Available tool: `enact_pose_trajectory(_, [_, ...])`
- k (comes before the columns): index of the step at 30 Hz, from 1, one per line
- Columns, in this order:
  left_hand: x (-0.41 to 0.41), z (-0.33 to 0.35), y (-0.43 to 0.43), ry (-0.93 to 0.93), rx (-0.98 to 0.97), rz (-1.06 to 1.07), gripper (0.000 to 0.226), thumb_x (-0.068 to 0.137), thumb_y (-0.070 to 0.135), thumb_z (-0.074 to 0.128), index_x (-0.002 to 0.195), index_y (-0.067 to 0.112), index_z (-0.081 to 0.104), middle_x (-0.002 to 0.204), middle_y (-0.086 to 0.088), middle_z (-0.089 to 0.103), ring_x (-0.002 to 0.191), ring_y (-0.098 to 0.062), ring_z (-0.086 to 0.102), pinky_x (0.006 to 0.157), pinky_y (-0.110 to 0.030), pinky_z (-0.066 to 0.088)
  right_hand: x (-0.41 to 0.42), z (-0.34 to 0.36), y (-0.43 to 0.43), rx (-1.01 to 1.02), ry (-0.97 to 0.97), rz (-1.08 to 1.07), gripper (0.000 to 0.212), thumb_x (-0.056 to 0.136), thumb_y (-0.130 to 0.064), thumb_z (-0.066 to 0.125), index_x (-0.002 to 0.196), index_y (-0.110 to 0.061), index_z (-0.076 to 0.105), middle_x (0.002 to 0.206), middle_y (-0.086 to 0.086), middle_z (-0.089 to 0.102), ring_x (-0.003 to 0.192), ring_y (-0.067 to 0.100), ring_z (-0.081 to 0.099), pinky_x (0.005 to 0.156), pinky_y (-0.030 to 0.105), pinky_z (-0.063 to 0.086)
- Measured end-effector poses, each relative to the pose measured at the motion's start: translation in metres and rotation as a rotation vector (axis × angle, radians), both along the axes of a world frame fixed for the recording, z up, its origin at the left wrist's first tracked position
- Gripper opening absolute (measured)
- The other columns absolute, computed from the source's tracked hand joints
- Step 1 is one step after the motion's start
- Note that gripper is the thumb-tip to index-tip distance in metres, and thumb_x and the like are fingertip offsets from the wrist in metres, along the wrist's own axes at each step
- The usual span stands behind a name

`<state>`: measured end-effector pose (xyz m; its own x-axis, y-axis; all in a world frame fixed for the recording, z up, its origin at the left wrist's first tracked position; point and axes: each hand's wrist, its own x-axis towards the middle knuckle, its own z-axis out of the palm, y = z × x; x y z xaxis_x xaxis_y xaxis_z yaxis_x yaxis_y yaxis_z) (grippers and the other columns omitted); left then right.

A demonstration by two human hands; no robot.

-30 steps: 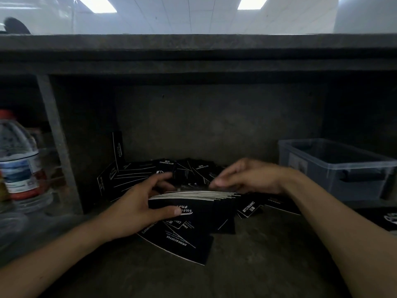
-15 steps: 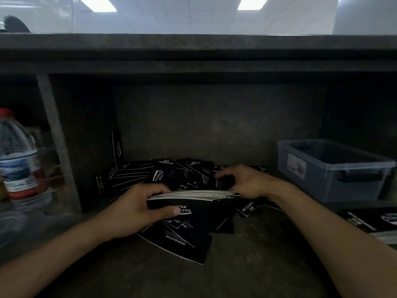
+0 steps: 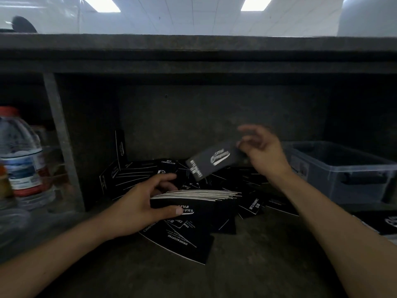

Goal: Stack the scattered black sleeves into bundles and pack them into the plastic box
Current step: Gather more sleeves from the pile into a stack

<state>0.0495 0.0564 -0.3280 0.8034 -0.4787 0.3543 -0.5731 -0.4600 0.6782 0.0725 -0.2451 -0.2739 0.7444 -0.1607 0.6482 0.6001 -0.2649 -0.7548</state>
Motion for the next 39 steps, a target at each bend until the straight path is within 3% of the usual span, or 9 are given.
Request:
enact_pose_trajectory(3, [0.001, 0.000, 0.002, 0.021, 0.010, 0.013, 0.101, 0.062, 0.063, 0.081, 0.147, 0.039, 0.033, 0.126, 0.028, 0.060, 0.113, -0.001, 0.064, 0.096, -0.027, 0.053, -0.003, -0.012, 0.006, -0.238, 0.398, 0.220, 0.019, 0.088, 0.000, 0.066, 0.090, -0.018, 0.070, 0.075, -0.006, 0.069, 0.067, 0.005, 0.061, 0.050, 0.021, 0.051])
enact_pose_trajectory(7, [-0.002, 0.003, -0.001, -0.002, 0.005, -0.021, 0.074, 0.075, 0.041, 0.082, 0.140, 0.034, 0.047, 0.120, 0.023, 0.066, 0.110, 0.000, 0.065, 0.097, -0.023, 0.053, -0.003, -0.018, 0.004, -0.369, 0.588, 0.390, 0.020, 0.087, -0.004, 0.068, 0.101, -0.017, 0.064, 0.082, -0.003, 0.071, 0.068, 0.007, 0.064, 0.051, 0.020, 0.046])
enact_pose_trajectory(12, [-0.007, 0.007, -0.003, -0.004, -0.007, -0.080, 0.033, 0.084, 0.025, 0.077, 0.117, 0.024, 0.068, 0.111, 0.011, 0.074, 0.104, -0.005, 0.070, 0.093, -0.024, 0.055, 0.012, -0.027, -0.001, -0.217, 0.379, 0.088, 0.023, 0.092, -0.034, 0.066, 0.103, -0.016, 0.075, 0.102, -0.005, 0.076, 0.102, 0.010, 0.068, 0.079, 0.020, 0.050])
enact_pose_trajectory(16, [-0.008, 0.006, -0.003, 0.010, -0.009, -0.102, 0.030, 0.087, 0.024, 0.075, 0.116, 0.022, 0.071, 0.112, 0.009, 0.075, 0.105, -0.008, 0.071, 0.094, -0.028, 0.055, 0.033, -0.056, -0.001, -0.811, 0.396, -0.054, 0.055, 0.091, -0.046, 0.064, 0.140, -0.024, 0.054, 0.144, 0.000, 0.053, 0.133, 0.014, 0.047, 0.112, 0.027, 0.034])
enact_pose_trajectory(23, [-0.005, 0.005, -0.004, 0.006, 0.006, -0.072, 0.024, 0.084, 0.029, 0.076, 0.107, 0.025, 0.073, 0.103, 0.009, 0.076, 0.092, -0.005, 0.073, 0.079, -0.022, 0.058, 0.034, -0.045, -0.012, -1.007, 0.143, -0.332, 0.030, 0.093, -0.028, 0.062, 0.122, -0.027, 0.068, 0.110, -0.003, 0.074, 0.104, 0.019, 0.068, 0.090, 0.027, 0.051])
enact_pose_trajectory(28, [-0.006, 0.004, -0.004, -0.006, -0.004, -0.055, 0.043, 0.080, 0.031, 0.079, 0.121, 0.029, 0.066, 0.110, 0.018, 0.073, 0.099, 0.001, 0.070, 0.086, -0.016, 0.054, 0.030, -0.025, -0.018, -0.482, -0.123, -0.402, 0.021, 0.094, -0.013, 0.061, 0.106, -0.021, 0.076, 0.101, 0.002, 0.076, 0.091, 0.013, 0.071, 0.088, 0.032, 0.056])
enact_pose_trajectory(33, [-0.001, 0.000, 0.000, 0.005, -0.020, 0.053, 0.087, 0.068, 0.042, 0.085, 0.141, 0.044, 0.037, 0.123, 0.024, 0.061, 0.111, -0.001, 0.063, 0.091, -0.014, 0.051, -0.008, -0.001, 0.000, -0.543, 0.404, 0.217, 0.019, 0.090, -0.008, 0.066, 0.088, -0.021, 0.079, 0.087, 0.000, 0.077, 0.078, 0.004, 0.069, 0.073, 0.017, 0.052])
enact_pose_trajectory(36, [-0.002, 0.002, -0.002, -0.032, -0.023, -0.008, 0.057, 0.075, 0.032, 0.083, 0.127, 0.032, 0.059, 0.114, 0.014, 0.070, 0.104, -0.003, 0.068, 0.091, -0.018, 0.054, -0.012, -0.003, 0.013, -0.533, 0.561, 0.321, 0.019, 0.091, -0.008, 0.060, 0.091, -0.015, 0.077, 0.087, 0.004, 0.077, 0.077, 0.012, 0.070, 0.074, 0.025, 0.054])
enact_pose_trajectory(39, [-0.006, 0.004, -0.004, -0.016, -0.014, -0.057, 0.024, 0.082, 0.025, 0.079, 0.104, 0.021, 0.073, 0.100, 0.006, 0.077, 0.093, -0.009, 0.073, 0.086, -0.029, 0.058, 0.001, -0.017, 0.018, -0.483, 0.418, 0.071, 0.007, 0.089, -0.021, 0.070, 0.095, -0.020, 0.074, 0.091, 0.000, 0.077, 0.084, 0.011, 0.072, 0.080, 0.030, 0.053])
